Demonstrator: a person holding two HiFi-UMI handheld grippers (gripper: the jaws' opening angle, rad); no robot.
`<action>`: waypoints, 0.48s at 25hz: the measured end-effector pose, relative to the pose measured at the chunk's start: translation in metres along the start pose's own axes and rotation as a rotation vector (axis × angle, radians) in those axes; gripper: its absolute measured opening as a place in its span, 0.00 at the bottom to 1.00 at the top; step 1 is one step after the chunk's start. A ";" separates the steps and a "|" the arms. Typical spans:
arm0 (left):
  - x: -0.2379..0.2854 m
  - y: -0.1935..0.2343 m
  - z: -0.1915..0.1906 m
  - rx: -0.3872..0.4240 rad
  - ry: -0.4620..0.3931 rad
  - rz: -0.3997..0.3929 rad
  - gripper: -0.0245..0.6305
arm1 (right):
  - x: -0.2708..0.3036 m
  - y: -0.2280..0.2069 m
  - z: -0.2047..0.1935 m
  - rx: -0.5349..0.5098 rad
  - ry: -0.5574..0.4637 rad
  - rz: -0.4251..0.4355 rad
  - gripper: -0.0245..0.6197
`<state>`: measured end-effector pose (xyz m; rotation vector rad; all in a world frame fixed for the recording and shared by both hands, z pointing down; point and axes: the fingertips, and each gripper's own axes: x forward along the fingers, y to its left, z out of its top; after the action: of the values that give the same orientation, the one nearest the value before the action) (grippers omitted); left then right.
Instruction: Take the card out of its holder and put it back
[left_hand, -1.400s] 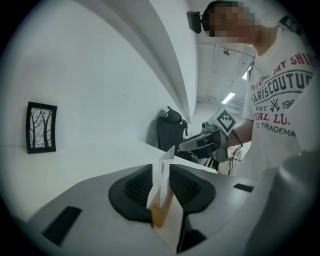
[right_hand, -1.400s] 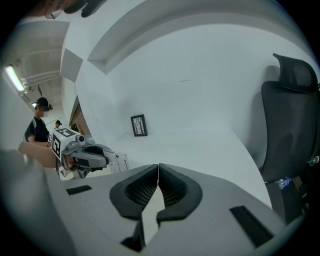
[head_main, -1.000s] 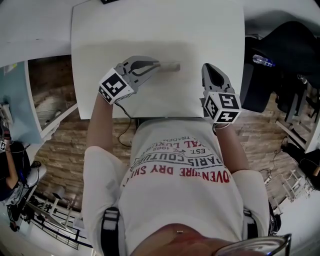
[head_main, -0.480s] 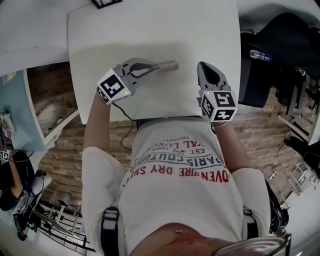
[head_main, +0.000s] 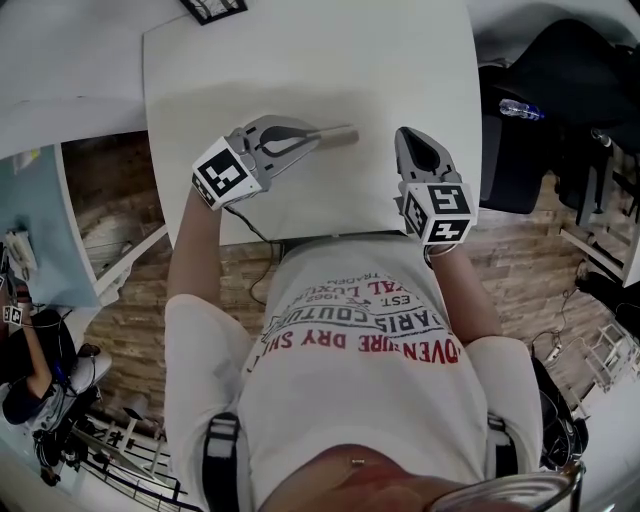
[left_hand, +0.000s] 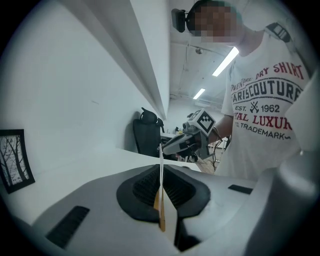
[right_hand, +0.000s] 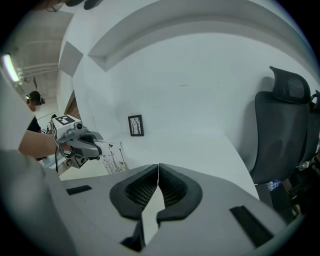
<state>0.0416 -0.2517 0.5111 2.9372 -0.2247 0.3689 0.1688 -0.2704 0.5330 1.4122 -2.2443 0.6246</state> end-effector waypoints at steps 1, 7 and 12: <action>-0.004 -0.002 0.005 0.001 -0.008 0.004 0.09 | -0.003 0.003 0.002 0.001 -0.004 0.000 0.08; -0.023 -0.012 0.036 0.053 -0.028 0.018 0.09 | -0.012 0.017 0.021 0.005 -0.059 -0.002 0.08; -0.027 -0.016 0.059 0.035 -0.092 0.069 0.09 | -0.017 0.014 0.030 0.001 -0.099 0.001 0.08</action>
<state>0.0324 -0.2436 0.4450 2.9901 -0.3351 0.2502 0.1595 -0.2694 0.4972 1.4725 -2.3206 0.5685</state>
